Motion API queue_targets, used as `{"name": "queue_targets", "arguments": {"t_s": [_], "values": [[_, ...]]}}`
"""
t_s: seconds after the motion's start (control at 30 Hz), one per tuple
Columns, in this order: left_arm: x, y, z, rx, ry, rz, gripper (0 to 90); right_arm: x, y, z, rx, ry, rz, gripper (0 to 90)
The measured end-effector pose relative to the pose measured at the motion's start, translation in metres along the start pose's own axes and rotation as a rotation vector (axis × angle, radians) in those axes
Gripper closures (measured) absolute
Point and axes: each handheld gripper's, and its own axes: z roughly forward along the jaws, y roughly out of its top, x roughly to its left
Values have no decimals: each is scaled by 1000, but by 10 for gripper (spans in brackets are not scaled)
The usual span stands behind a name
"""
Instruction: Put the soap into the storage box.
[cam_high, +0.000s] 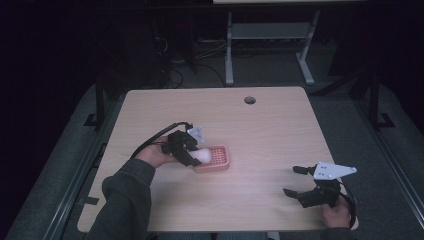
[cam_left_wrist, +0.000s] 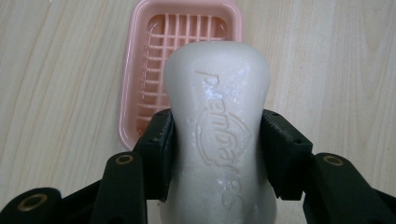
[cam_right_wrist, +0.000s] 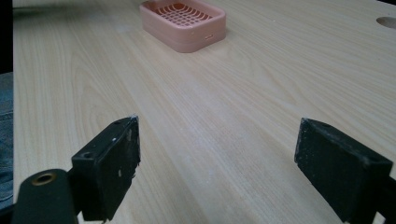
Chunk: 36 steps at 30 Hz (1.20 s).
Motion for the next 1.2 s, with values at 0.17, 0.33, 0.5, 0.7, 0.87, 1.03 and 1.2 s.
{"name": "queue_targets", "arguments": {"t_s": [0.17,0.33,0.5,0.7,0.87,1.03,1.2], "values": [[4,7,2,8,-2,10,492,0,0,0,4,1,0,135],[6,10,5,3,-9,7,492,1,0,0,4,4,1,135],[9,14,10,9,-9,8,492,1,1,1,2,7,-2,135],[12,19,15,4,-13,6,492,1,1,1,3,7,-3,135],[15,22,22,2,-17,3,492,1,1,1,1,8,-3,135],[18,23,32,7,-27,-3,492,1,0,1,5,14,2,135],[18,24,40,31,-36,5,492,1,0,1,4,12,0,135]]}}
